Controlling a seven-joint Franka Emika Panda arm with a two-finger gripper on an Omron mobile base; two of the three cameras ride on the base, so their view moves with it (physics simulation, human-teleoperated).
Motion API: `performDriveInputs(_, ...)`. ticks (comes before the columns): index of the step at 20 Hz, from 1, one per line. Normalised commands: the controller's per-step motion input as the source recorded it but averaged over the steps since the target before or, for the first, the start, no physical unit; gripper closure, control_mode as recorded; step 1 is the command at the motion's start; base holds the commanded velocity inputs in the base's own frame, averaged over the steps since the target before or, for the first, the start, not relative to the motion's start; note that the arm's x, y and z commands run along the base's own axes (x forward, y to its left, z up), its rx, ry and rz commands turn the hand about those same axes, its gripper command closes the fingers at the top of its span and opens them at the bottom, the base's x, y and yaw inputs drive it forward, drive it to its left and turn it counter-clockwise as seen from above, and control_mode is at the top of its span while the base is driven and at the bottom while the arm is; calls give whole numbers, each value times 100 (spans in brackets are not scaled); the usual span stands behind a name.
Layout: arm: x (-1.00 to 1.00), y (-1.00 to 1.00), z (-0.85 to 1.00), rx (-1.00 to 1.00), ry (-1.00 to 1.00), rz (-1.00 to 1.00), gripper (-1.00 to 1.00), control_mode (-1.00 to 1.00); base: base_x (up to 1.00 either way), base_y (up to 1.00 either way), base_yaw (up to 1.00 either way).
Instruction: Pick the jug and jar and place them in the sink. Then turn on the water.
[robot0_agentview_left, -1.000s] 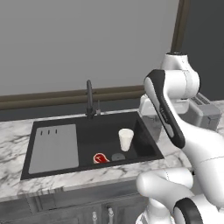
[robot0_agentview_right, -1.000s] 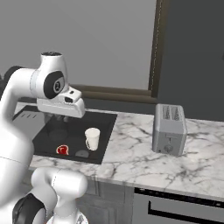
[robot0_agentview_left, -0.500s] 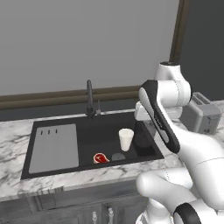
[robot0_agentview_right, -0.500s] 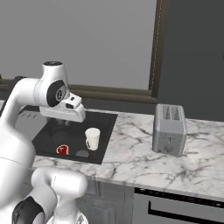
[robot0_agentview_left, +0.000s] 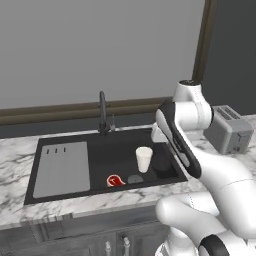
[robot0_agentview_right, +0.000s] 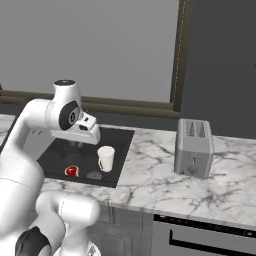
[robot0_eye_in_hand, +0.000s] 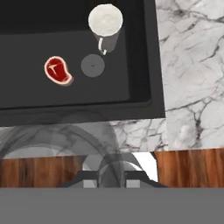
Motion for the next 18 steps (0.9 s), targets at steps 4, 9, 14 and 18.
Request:
performDriveInputs(4,32,4,-19,0,0,0,100,-100,0,0,0)
performDriveInputs(9,24,3,-13,0,0,0,100,-100,0,0,0)
performDriveInputs(14,35,4,-14,0,0,0,100,-100,0,0,0)
performDriveInputs(18,46,9,-16,0,0,0,100,-100,0,0,0)
